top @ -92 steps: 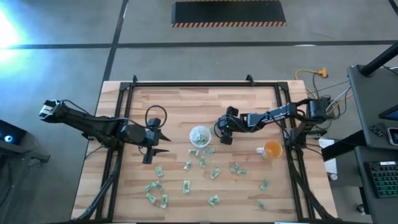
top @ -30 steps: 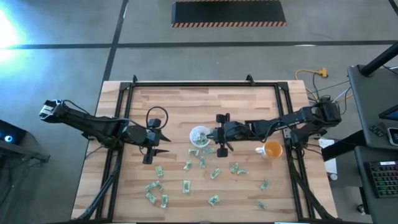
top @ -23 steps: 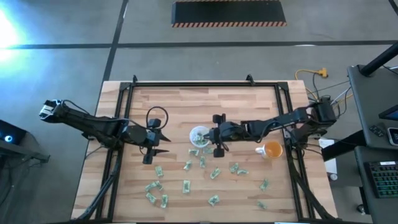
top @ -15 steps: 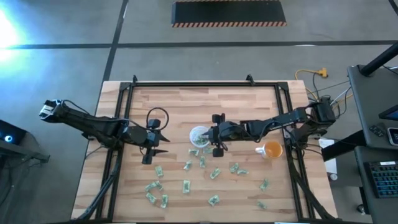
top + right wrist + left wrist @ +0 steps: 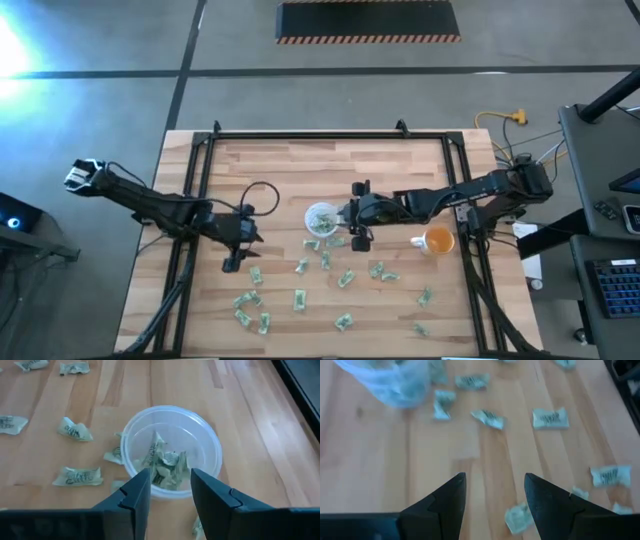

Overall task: Pick and place Stevia / Truvia into bins
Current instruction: Put the light green stevia packet into the transparent container

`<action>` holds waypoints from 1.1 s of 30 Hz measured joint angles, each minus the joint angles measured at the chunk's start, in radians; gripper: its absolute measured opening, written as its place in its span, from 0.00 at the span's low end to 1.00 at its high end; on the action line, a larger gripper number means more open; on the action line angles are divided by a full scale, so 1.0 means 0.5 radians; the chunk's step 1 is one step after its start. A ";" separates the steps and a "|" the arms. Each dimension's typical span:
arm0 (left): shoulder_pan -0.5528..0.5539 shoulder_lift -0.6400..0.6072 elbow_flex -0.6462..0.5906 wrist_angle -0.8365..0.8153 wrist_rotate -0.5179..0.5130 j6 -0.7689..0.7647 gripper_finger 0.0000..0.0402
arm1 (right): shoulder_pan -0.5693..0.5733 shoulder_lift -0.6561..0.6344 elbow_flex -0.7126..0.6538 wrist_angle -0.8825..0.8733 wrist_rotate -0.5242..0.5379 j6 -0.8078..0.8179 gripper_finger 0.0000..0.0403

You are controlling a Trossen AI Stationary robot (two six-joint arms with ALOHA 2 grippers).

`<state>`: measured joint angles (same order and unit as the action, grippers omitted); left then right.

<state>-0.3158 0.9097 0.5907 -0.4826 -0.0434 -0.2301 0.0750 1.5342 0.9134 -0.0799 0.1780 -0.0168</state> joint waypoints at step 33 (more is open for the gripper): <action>-0.393 0.863 -0.027 0.113 -0.036 -0.159 0.46 | 0.051 -0.022 -0.002 -0.057 -0.008 0.038 0.25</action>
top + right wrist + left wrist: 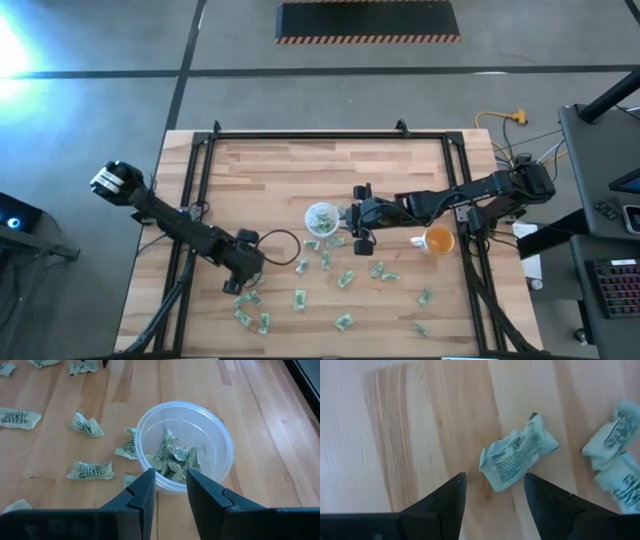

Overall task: Pick and place Stevia / Truvia into bins
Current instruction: Put the light green stevia packet into the transparent container

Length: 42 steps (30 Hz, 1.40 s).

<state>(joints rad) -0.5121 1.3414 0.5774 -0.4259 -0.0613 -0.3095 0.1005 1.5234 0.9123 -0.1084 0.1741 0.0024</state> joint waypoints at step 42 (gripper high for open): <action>0.001 -0.040 -0.020 0.118 0.003 0.170 0.04 | 0.000 0.001 -0.004 -0.017 0.000 0.049 0.19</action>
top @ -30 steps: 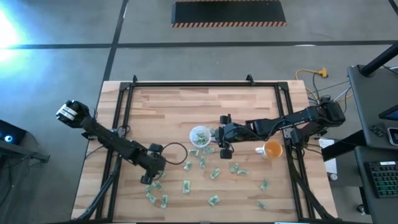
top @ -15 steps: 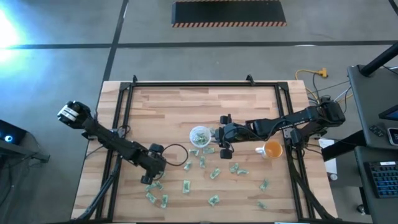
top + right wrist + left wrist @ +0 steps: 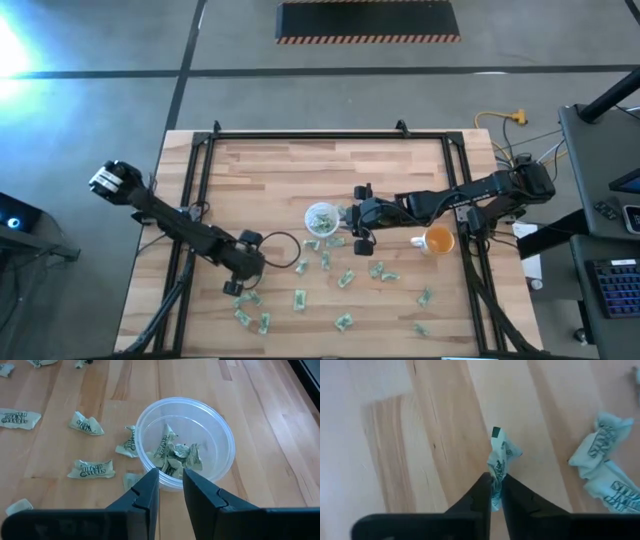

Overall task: Pick and place Stevia / Truvia into bins
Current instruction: Put the light green stevia packet into the transparent container

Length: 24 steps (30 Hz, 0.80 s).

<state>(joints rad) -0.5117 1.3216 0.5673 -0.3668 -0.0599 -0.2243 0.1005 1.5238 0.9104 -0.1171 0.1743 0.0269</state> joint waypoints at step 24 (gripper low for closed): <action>0.399 -0.123 0.253 0.427 -0.736 1.091 0.05 | 0.000 0.001 -0.002 -0.131 0.001 0.104 0.19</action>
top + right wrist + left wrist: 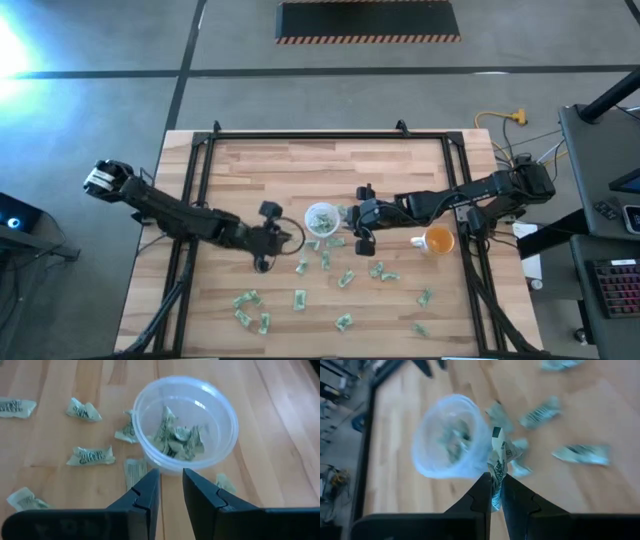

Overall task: Pick and place Stevia / Truvia into bins
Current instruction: Put the light green stevia packet into the transparent container

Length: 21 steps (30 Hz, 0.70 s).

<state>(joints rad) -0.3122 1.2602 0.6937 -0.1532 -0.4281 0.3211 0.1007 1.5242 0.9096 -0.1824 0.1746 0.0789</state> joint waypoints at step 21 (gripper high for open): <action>0.676 0.278 0.002 0.720 0.735 0.280 0.05 | 0.000 0.000 -0.002 -0.202 0.001 0.111 0.18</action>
<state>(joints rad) 0.0260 1.3993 0.6948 0.2067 -0.0607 0.4613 0.1005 1.5242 0.9085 -0.2834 0.1749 0.1344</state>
